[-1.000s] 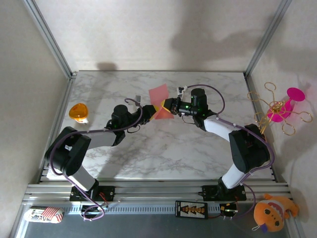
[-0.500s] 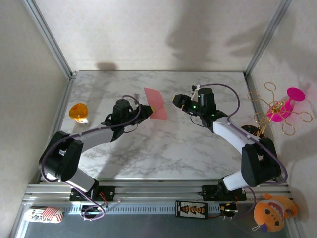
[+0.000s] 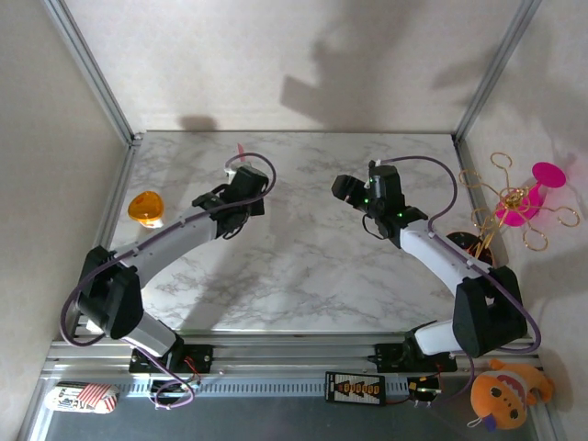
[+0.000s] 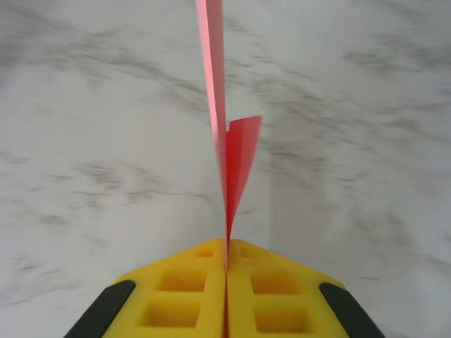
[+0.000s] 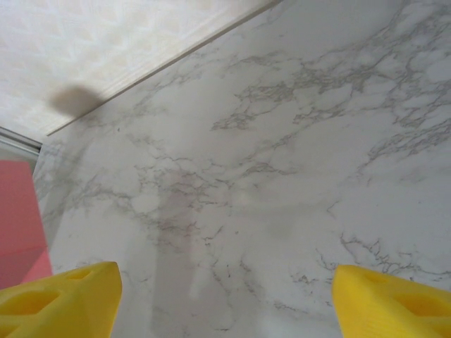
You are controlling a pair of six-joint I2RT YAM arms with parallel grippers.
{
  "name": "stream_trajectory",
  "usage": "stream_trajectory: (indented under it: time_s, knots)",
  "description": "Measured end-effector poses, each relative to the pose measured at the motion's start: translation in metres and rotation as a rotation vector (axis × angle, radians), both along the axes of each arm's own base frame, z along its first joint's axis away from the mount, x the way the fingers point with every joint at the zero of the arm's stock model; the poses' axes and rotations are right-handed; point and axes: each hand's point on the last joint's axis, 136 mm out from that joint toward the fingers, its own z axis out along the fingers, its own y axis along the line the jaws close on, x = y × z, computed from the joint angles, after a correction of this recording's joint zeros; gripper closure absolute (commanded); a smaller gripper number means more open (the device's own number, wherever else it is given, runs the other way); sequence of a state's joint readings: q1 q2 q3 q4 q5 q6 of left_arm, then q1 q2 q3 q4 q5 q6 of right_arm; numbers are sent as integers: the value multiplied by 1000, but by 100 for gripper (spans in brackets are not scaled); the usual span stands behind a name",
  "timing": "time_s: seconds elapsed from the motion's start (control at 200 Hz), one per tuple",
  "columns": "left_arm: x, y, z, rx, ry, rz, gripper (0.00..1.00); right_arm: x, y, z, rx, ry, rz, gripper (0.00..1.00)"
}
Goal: Fold a paper plane with a square sheet of paper (pick it up from the middle)
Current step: Turn over the paper at the center of the table.
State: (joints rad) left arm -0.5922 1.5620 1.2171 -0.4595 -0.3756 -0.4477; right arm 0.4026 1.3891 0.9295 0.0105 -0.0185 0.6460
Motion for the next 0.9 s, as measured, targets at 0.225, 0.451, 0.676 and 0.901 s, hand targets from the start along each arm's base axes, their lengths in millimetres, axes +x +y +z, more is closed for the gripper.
stream_trajectory:
  time_s: [0.225, 0.451, 0.676, 0.901]
  knots:
    - [-2, 10, -44, 315, 128, 28, 91, 0, -2, 3, -2, -9, -10, 22]
    - [-10, -19, -104, 254, 282, -62, 66, 1, -6, 2, -6, -8, -26, 22]
    - [-11, -58, -129, -73, 352, -154, 48, 2, -8, 2, 2, -4, -36, 26]
    - [-8, -44, -96, -338, 289, -128, 34, 4, 13, -22, 28, 70, 56, 28]
